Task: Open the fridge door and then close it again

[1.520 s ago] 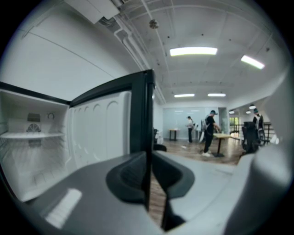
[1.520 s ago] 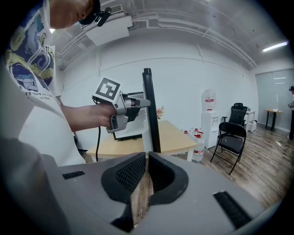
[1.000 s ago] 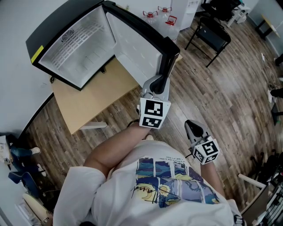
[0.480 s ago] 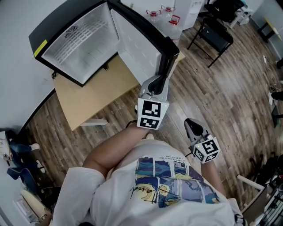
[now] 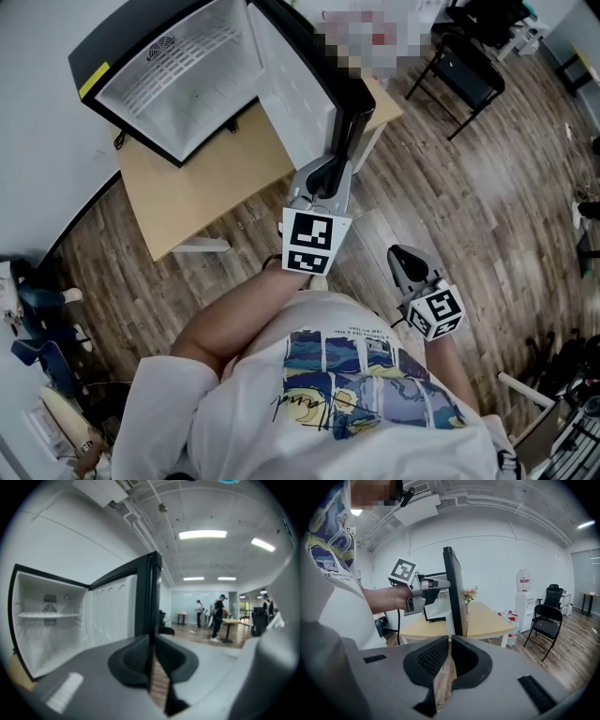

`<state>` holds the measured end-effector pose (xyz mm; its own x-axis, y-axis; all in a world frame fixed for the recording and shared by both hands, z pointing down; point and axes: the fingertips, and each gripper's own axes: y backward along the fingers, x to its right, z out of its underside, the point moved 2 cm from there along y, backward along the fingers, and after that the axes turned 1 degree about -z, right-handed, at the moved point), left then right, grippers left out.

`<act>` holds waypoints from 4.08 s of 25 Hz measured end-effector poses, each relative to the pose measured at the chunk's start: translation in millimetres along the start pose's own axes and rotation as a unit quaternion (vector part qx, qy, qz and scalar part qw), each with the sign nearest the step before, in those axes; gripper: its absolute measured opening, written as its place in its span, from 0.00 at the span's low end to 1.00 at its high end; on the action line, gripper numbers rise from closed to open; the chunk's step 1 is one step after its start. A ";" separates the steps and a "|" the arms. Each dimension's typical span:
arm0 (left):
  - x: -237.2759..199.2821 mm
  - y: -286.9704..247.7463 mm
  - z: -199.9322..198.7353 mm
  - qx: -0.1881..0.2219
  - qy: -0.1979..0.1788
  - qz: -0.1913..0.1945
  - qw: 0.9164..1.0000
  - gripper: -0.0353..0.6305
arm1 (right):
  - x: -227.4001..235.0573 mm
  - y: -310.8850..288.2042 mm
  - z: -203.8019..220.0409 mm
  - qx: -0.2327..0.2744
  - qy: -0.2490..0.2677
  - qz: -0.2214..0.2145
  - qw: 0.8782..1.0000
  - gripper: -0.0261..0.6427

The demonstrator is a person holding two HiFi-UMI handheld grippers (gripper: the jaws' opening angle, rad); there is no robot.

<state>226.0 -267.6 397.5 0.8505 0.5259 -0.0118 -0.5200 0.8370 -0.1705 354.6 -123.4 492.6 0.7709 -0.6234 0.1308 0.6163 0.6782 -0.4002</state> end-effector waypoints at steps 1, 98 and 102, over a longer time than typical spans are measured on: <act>-1.5 3.0 0.5 0.000 0.000 -0.002 1.000 0.12 | -1.6 -0.7 0.5 -0.001 0.000 -0.003 1.000 0.08; -417.2 163.5 30.3 0.005 0.021 -0.090 0.996 0.06 | -240.2 -134.8 -42.0 -0.012 0.010 0.020 1.000 0.08; -428.6 160.6 31.5 0.003 0.016 -0.095 0.995 0.06 | -242.7 -134.8 -39.3 -0.013 0.008 0.024 1.000 0.08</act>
<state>-224.5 -353.7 406.2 0.9355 0.3530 -0.0122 -0.3499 0.9216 -0.1678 78.1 -78.9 479.1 0.7974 -0.5956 0.0968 0.5732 0.6976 -0.4299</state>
